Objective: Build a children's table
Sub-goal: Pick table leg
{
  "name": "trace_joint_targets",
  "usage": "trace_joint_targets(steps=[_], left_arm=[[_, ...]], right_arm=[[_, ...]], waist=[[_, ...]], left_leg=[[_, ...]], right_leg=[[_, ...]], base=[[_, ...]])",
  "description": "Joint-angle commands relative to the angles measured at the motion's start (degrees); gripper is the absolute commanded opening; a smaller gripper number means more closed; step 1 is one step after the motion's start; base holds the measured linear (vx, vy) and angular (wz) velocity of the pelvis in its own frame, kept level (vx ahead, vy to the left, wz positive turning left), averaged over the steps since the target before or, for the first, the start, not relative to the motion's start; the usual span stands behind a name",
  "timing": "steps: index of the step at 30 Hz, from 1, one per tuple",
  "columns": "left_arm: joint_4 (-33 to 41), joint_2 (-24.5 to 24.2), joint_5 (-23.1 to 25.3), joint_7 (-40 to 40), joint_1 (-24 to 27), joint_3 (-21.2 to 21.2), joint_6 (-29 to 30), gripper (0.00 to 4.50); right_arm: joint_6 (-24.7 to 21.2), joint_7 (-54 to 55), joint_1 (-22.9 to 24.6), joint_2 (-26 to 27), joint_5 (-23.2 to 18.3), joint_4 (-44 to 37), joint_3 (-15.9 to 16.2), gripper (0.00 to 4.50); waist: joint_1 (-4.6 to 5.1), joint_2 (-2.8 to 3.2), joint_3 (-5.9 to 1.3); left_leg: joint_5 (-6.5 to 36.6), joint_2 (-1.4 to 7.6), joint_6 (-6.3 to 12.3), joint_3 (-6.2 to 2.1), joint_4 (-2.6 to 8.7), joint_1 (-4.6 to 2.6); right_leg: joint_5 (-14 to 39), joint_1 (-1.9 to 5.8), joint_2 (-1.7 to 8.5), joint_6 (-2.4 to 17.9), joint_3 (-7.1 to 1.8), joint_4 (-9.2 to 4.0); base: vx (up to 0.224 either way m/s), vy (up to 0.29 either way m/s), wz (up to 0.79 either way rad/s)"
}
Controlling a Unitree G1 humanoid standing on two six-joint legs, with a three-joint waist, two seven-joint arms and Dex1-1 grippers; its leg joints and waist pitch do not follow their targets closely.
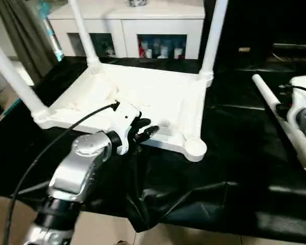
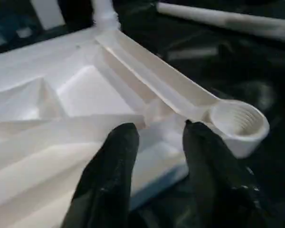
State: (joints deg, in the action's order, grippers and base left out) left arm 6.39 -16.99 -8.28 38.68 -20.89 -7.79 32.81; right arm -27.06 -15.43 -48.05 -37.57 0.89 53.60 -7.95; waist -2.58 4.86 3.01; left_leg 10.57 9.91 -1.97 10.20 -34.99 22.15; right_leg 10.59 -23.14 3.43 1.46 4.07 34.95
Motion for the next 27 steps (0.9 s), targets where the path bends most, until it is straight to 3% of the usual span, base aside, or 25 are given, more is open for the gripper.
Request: trace_joint_targets(steps=[1,4,5,10,12,17,18,19,20,22,23,27], left_arm=[[2.01,-1.26,-0.91,1.03,0.87,-0.64,1.97,2.27],[5.01,-3.16,-2.01,2.19,1.74,-0.81,4.55,2.52],[5.5,-3.45,-2.24,2.41,1.86,-0.72,4.96,2.59],[9.41,-6.29,-4.27,4.48,3.03,-0.15,8.32,3.04],[11.0,-7.57,-4.95,5.44,3.66,-0.49,9.44,3.37],[13.43,-9.58,-5.99,6.36,3.92,-0.78,11.88,3.72],[13.8,-9.91,-6.17,6.47,3.93,-0.83,12.26,3.8],[14.08,-10.21,-6.3,6.61,3.94,-0.89,12.5,3.86],[14.76,-10.86,-6.77,6.99,4.01,-0.87,13.08,3.93],[15.5,-11.73,-7.42,7.53,4.07,-0.7,13.73,4.04],[15.73,-11.96,-7.61,7.64,4.09,-0.63,13.95,4.16],[16.43,-12.93,-8.23,8.06,3.95,-0.45,14.87,4.39]], right_arm=[[2.27,-0.63,-2.21,-1.66,0.55,4.2,0.13,2.39],[3.25,-5.02,-3.9,-2.6,-0.63,9.46,-0.93,2.58],[3.41,-5.42,-4.03,-2.8,-0.52,9.99,-0.87,2.68],[4.56,-7.12,-5.64,-4.67,0.05,14.83,-0.63,3.12],[4.62,-7.55,-6.0,-5.46,0.57,16.98,-0.08,3.42],[4.03,-9.52,-6.14,-6.45,2.96,19.79,1.86,3.85],[3.81,-10.21,-6.12,-6.51,3.15,20.06,2.11,3.86],[3.51,-10.77,-6.06,-6.57,3.39,20.3,2.4,3.86],[2.59,-12.78,-6.08,-6.65,3.74,20.96,3.0,3.86],[0.56,-16.59,-6.45,-6.75,3.94,21.89,3.66,3.86],[0.04,-17.62,-6.62,-6.8,3.97,22.17,3.8,3.86],[-1.88,-20.3,-7.72,-7.47,6.23,23.17,5.92,3.86]], waist=[[-0.14,-1.55,-4.09],[-0.2,-1.46,-3.35],[-0.16,-1.47,-3.47],[-0.18,-1.03,-2.73],[-0.14,-0.72,-2.09],[0.03,-0.45,-1.36],[0.11,-0.02,-0.92],[0.17,-0.14,-0.86],[0.3,0.25,-0.31],[0.36,0.04,-0.28],[0.34,0.3,0.08],[0.36,0.38,0.49]], left_leg=[[7.22,2.14,5.39,-0.81,2.61,-0.57],[8.94,2.02,5.62,-0.75,2.74,-0.43],[9.02,2.07,5.58,-0.75,2.71,-0.52],[9.78,2.13,5.73,-0.84,2.93,-0.51],[10.81,1.97,5.82,-0.85,3.02,-0.47],[11.44,1.86,5.73,-0.88,3.07,-0.45],[11.74,1.89,5.84,-0.93,3.16,-0.39],[11.27,1.96,6.1,-1.04,3.22,-0.32],[11.75,1.98,6.33,-1.04,3.31,-0.28],[11.15,1.9,6.85,-1.08,3.22,-0.29],[11.05,2.01,7.24,-1.02,3.28,-0.25],[11.56,2.17,6.84,-1.09,3.44,-0.45]], right_leg=[[13.2,3.31,4.06,12.58,-2.04,-4.4],[14.71,3.07,3.83,12.35,-1.93,-4.72],[14.6,3.11,3.85,12.56,-1.91,-4.57],[14.62,2.91,3.77,13.4,-1.82,-4.65],[16.17,2.75,3.72,13.31,-1.72,-4.85],[18.17,2.7,3.7,13.18,-1.66,-4.91],[18.2,2.6,3.72,13.16,-1.67,-4.99],[17.39,2.72,3.76,13.54,-1.68,-4.86],[17.37,2.52,3.67,13.83,-1.66,-4.84],[16.62,2.75,3.68,14.42,-1.68,-4.58],[16.96,2.55,3.77,14.66,-1.76,-4.77],[17.42,2.46,3.74,14.97,-1.77,-4.77]], base=[[0.0,0.0,0.0],[0.0,0.0,0.0],[0.0,0.0,0.0],[0.0,0.0,0.0],[0.0,0.0,0.0],[0.0,0.0,0.0],[0.0,0.0,0.0],[0.0,0.0,0.0],[0.0,0.0,0.0],[0.0,0.0,0.0],[0.0,0.0,0.0],[0.0,0.0,0.0]])
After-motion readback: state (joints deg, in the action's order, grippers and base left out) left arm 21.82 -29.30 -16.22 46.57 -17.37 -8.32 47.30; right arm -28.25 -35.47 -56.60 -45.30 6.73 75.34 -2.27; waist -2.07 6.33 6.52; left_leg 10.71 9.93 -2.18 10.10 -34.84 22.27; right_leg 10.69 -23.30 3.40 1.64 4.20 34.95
